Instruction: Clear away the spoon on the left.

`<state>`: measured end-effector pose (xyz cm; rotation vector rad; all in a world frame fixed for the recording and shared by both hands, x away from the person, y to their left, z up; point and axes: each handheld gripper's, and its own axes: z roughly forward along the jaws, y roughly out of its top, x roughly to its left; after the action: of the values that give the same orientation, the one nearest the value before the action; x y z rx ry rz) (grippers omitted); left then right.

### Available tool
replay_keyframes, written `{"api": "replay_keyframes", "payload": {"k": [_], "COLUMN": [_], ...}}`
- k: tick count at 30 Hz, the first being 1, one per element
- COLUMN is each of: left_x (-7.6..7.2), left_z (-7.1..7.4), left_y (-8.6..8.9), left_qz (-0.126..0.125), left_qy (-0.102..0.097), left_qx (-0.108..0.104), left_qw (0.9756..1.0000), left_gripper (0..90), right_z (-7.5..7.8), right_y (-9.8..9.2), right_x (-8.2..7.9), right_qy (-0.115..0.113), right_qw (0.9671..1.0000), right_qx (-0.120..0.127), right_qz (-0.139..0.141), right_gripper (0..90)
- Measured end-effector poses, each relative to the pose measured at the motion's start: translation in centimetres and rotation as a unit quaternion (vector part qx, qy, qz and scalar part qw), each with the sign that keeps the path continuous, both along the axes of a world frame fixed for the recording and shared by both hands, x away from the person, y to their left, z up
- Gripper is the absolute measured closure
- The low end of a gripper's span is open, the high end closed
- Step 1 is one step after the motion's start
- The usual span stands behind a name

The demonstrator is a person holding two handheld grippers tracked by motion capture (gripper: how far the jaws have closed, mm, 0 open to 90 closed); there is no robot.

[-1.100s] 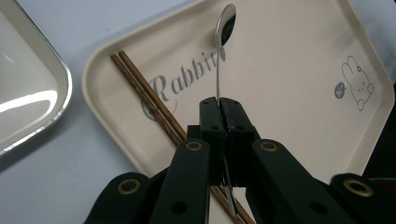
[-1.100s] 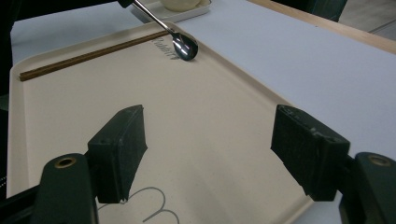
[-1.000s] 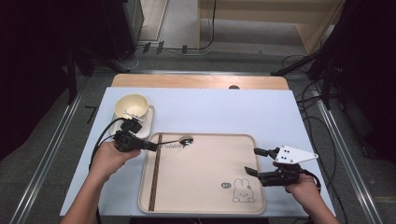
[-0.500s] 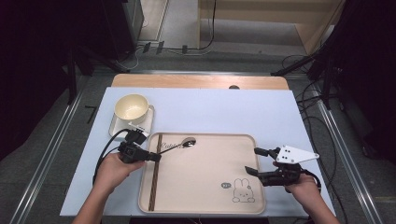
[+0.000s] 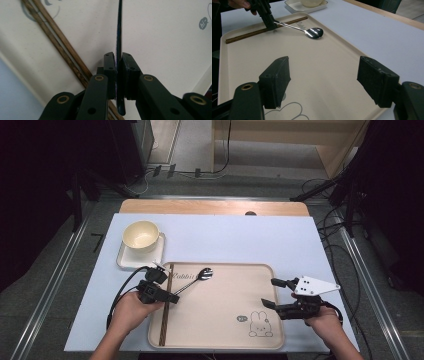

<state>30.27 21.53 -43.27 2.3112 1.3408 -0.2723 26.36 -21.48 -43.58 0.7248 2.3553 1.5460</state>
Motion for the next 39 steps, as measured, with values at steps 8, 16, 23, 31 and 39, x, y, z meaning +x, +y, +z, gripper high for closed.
{"api": "replay_keyframes", "payload": {"k": [8,16,23,31,39], "left_x": [-0.9,-1.6,-1.6,-1.2,0.1], "left_z": [-0.6,-0.6,-0.4,1.0,1.3], "left_y": [-0.9,-1.2,-0.8,-0.9,-1.9], "left_qz": [-0.013,-0.023,-0.022,-0.034,-0.070], "left_qy": [0.013,0.008,-0.003,-0.054,-0.110], "left_qx": [0.006,0.003,-0.003,-0.033,-0.046], "left_qw": [0.9998,0.9997,0.9997,0.9974,0.9904], "left_gripper": [83.0,78.8,70.7,48.0,34.2], "right_z": [0.0,0.0,0.0,0.0,-0.1], "right_y": [0.0,0.0,0.0,-0.1,-0.4], "right_x": [0.0,0.0,0.0,0.0,-0.3], "right_qy": [0.001,0.000,0.000,-0.001,0.001], "right_qw": [1.0000,1.0000,1.0000,1.0000,0.9999], "right_qx": [0.000,-0.001,-0.001,-0.001,-0.005], "right_qz": [0.000,0.000,0.000,-0.004,-0.012], "right_gripper": [26.3,26.3,26.3,26.3,26.3]}}
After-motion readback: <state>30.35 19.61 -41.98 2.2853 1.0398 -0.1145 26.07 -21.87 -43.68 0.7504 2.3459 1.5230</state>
